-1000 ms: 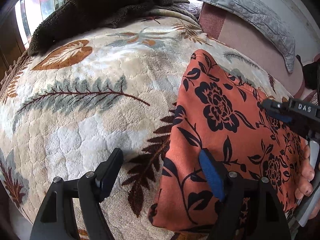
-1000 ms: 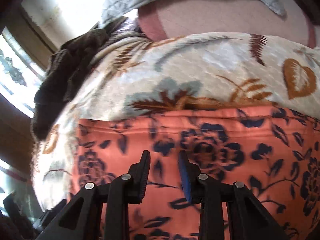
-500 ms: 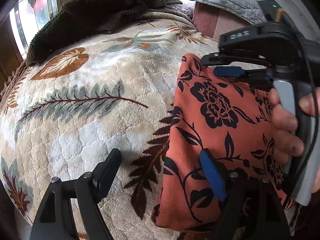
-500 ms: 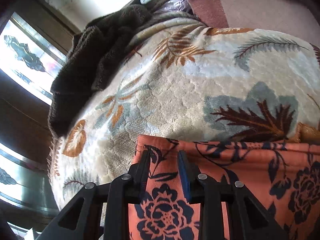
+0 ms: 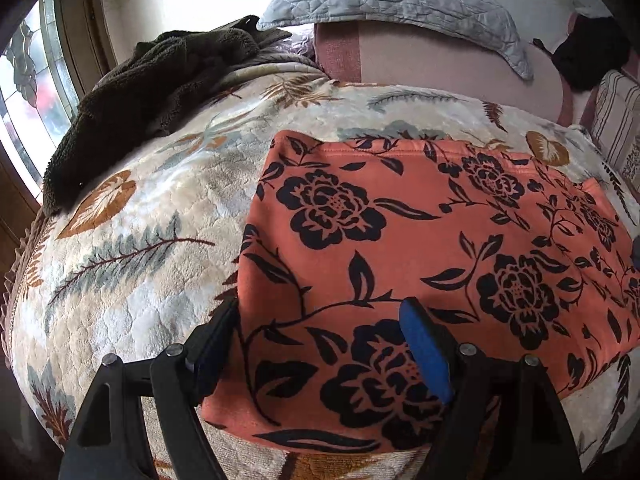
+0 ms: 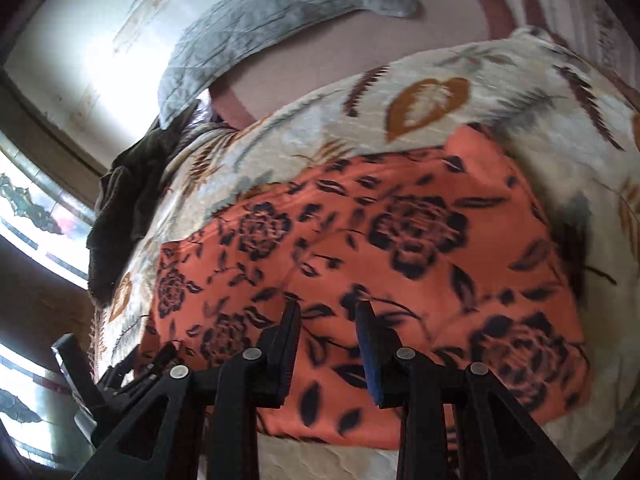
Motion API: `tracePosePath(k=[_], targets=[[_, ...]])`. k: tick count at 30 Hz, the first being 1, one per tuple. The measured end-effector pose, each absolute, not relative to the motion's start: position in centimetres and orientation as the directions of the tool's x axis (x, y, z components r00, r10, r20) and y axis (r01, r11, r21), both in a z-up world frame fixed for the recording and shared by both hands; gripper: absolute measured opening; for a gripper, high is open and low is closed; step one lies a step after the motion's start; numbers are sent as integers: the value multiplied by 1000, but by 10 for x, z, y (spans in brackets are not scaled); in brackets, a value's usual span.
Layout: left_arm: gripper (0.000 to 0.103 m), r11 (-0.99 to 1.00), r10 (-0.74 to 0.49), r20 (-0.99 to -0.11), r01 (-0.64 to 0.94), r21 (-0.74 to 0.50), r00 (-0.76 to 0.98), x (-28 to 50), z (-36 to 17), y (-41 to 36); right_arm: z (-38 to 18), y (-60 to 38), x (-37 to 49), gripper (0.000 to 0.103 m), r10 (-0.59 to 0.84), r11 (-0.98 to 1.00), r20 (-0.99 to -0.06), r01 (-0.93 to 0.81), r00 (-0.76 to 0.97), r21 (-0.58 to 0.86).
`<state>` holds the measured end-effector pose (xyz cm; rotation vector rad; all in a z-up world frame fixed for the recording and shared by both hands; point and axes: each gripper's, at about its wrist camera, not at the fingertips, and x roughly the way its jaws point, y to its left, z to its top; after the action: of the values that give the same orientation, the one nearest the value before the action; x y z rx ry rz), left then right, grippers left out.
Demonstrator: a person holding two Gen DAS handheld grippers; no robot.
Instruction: Fold small clothes
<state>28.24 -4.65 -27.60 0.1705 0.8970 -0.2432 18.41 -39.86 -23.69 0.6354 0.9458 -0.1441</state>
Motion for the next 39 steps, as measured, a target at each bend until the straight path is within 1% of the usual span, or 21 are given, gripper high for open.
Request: tracePosePath(k=[3, 5, 6, 9, 12, 15, 17, 20, 22, 25, 28, 32, 34, 36, 37, 39], targets=[[81, 957, -158, -762, 287, 38, 628, 277, -269, -49, -258, -418, 159, 32, 105, 785, -827, 465, 552, 410], [81, 956, -161, -748, 289, 43, 644, 274, -266, -50, -281, -426, 152, 31, 115, 766, -856, 503, 504, 399], [81, 957, -157, -742, 286, 49, 652, 272, -265, -50, -284, -428, 149, 31, 125, 756, -847, 503, 517, 418], [81, 960, -151, -734, 276, 51, 662, 274, -264, -50, -275, -427, 144, 31, 121, 764, -825, 479, 551, 432], [81, 963, -149, -727, 264, 47, 670, 276, -262, -51, -264, -424, 136, 31, 95, 773, -785, 452, 612, 446], [81, 967, -146, -720, 253, 42, 679, 279, -261, -52, -259, -429, 132, 31, 81, 760, -762, 454, 643, 464], [81, 968, -149, -718, 249, 35, 680, 280, -261, -54, -264, -432, 134, 31, 90, 753, -774, 465, 627, 465], [81, 969, -146, -713, 244, 37, 686, 281, -260, -57, -281, -435, 141, 31, 117, 749, -822, 494, 558, 442], [81, 970, -140, -712, 241, 42, 688, 282, -260, -59, -277, -436, 140, 31, 120, 751, -815, 485, 567, 448], [81, 969, -140, -704, 243, 48, 696, 281, -259, -63, -269, -437, 132, 31, 116, 741, -791, 478, 600, 471], [81, 966, -146, -673, 252, 62, 725, 276, -253, -67, -256, -441, 119, 31, 116, 726, -734, 448, 669, 522], [81, 961, -149, -597, 258, 100, 788, 263, -239, -72, -239, -447, 96, 31, 138, 696, -646, 391, 751, 603], [81, 955, -171, -558, 275, 108, 812, 255, -233, -75, -238, -449, 85, 31, 165, 667, -620, 376, 767, 643], [81, 941, -208, -565, 320, 106, 798, 251, -235, -84, -240, -450, 77, 31, 186, 639, -613, 380, 768, 669], [81, 933, -217, -580, 342, 114, 785, 250, -238, -89, -242, -452, 73, 32, 203, 614, -607, 384, 768, 690], [81, 920, -220, -621, 371, 124, 752, 250, -246, -100, -250, -455, 64, 32, 236, 551, -591, 395, 771, 735]])
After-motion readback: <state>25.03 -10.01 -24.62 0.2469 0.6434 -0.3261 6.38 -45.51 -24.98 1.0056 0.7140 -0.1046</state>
